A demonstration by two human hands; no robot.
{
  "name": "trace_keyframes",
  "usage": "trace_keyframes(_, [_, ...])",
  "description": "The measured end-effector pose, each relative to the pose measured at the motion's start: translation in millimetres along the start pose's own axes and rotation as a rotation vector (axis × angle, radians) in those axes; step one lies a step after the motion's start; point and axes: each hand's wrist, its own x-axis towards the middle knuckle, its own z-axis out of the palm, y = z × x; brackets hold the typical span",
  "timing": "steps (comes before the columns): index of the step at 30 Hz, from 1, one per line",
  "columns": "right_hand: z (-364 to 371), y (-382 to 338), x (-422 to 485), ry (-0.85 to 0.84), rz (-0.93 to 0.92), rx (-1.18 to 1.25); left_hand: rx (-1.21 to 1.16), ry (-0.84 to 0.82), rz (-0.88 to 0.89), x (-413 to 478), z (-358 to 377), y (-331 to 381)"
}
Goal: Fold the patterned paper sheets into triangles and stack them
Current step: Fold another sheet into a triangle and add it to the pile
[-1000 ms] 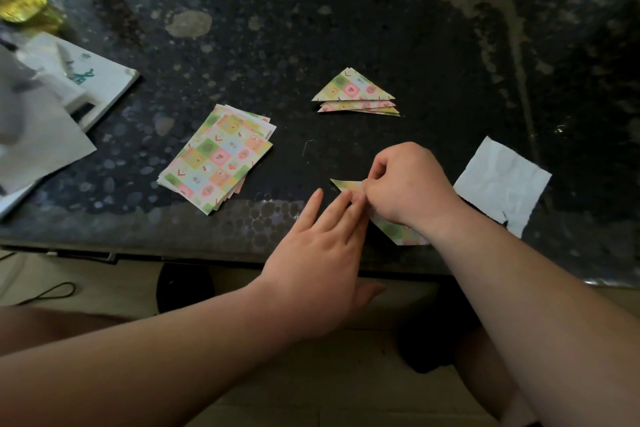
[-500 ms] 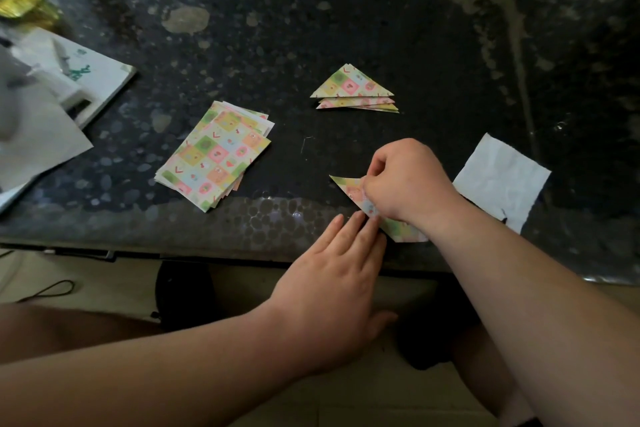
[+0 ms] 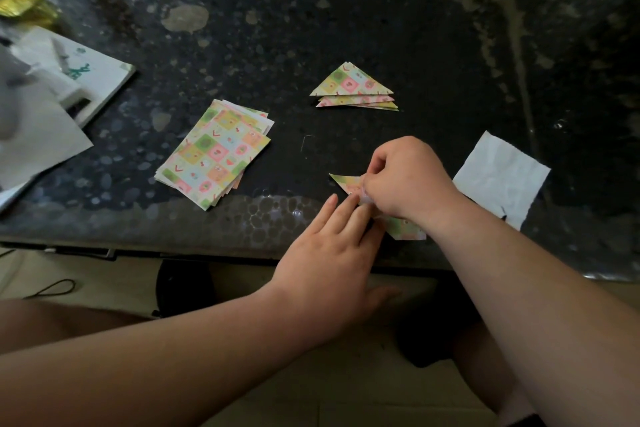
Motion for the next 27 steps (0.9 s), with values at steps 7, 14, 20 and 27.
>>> trace_keyframes(7, [1.5, 2.4, 0.2, 0.025, -0.008, 0.008, 0.017, -0.041, 0.028, -0.8, -0.7, -0.9])
trace_keyframes(14, [0.9, 3.0, -0.3, 0.021, -0.01, 0.03, 0.052, -0.132, 0.044, 2.5, -8.8, 1.2])
trace_keyframes(20, [-0.1, 5.5, 0.5, 0.044, -0.002, 0.023, 0.097, -0.142, 0.055, 4.6, -11.4, -0.1])
trace_keyframes(27, [-36.8, 26.7, -51.0, 0.177, -0.193, -0.256, 0.099, -0.143, 0.043, 8.0, -13.2, -2.7])
